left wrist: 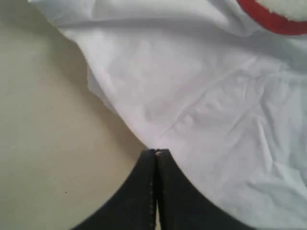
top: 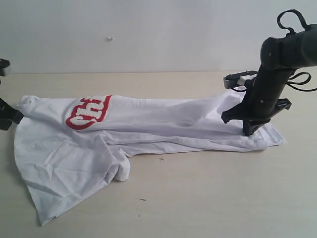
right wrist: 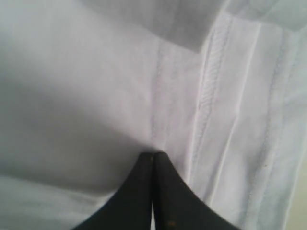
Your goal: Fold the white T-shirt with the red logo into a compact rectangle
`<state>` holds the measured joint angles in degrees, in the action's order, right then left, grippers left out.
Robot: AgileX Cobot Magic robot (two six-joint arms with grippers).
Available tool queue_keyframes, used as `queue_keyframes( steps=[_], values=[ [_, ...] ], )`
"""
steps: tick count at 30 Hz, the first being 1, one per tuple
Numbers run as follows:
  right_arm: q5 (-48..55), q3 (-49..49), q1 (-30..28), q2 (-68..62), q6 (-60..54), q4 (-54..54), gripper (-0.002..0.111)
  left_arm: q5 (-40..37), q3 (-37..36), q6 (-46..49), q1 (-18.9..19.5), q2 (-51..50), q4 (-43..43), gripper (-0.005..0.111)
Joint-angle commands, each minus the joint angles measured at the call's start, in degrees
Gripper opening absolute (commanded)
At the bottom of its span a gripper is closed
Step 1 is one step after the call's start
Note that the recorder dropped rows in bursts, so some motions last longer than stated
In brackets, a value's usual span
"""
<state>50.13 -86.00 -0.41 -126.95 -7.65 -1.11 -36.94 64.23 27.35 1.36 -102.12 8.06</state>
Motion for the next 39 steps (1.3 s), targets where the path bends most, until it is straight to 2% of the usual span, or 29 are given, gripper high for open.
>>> queue_keyframes(
  steps=[1,2,5,8,10,13,14,16,18,19,23,25,29,35,37,39],
  values=[
    [6.1,1.8,-0.5,1.4,-3.2,-3.3,0.0,-1.9,-0.3,12.5,-1.2,1.2,12.2,0.0],
    [5.4,1.8,-0.5,4.1,-5.8,-7.6,0.0,-2.1,-0.5,16.4,-2.0,2.1,15.2,0.0],
    [5.4,1.8,-0.5,9.7,-7.8,-8.8,0.001,-2.1,-0.8,16.6,-4.1,3.5,15.1,0.0],
    [8.6,1.8,-0.7,14.6,-7.5,-6.7,0.02,-1.9,-2.4,16.9,-7.0,5.4,15.0,0.0],
    [8.6,1.8,-0.2,16.0,-9.3,-12.0,0.032,-3.8,-4.4,19.3,-11.2,5.8,15.0,0.0],
    [9.0,1.8,1.1,16.7,-10.7,-14.3,0.035,-5.2,-7.1,23.2,-22.1,4.8,13.2,0.003],
    [9.5,1.8,1.3,16.7,-10.7,-14.3,0.035,-6.0,-7.1,23.2,-24.5,4.6,11.7,0.012],
    [9.9,1.8,1.3,16.7,-10.7,-14.6,0.035,-7.0,-7.1,21.4,-29.7,4.9,9.1,0.058],
    [9.8,1.8,1.3,16.7,-10.7,-14.5,0.035,-7.2,-7.4,16.6,-31.9,4.7,6.9,0.079],
    [9.6,1.8,1.3,16.7,-10.7,-14.5,0.035,-7.2,-7.7,14.5,-33.0,4.4,5.7,0.084],
    [9.5,1.8,1.3,16.7,-10.7,-14.5,0.035,-5.7,-9.1,11.7,-37.3,3.1,2.0,0.074],
    [9.7,1.8,1.3,16.7,-10.7,-15.0,0.035,-2.8,-9.6,4.3,-39.0,2.7,-4.5,0.071],
    [9.8,1.8,1.3,16.7,-10.7,-15.2,0.035,-1.9,-9.6,-10.2,-40.8,0.9,-17.1,0.071],
    [9.8,1.8,1.3,16.7,-10.7,-15.2,0.035,-1.7,-9.7,-12.4,-43.1,-4.7,-19.4,0.071],
    [9.6,1.8,1.3,16.7,-10.7,-15.2,0.035,-1.5,-9.6,-14.2,-43.6,-5.6,-22.1,0.066],
    [9.5,1.8,1.3,16.7,-10.8,-15.2,0.035,-1.3,-9.6,-18.3,-43.6,-5.9,-25.9,0.055]
  ],
)
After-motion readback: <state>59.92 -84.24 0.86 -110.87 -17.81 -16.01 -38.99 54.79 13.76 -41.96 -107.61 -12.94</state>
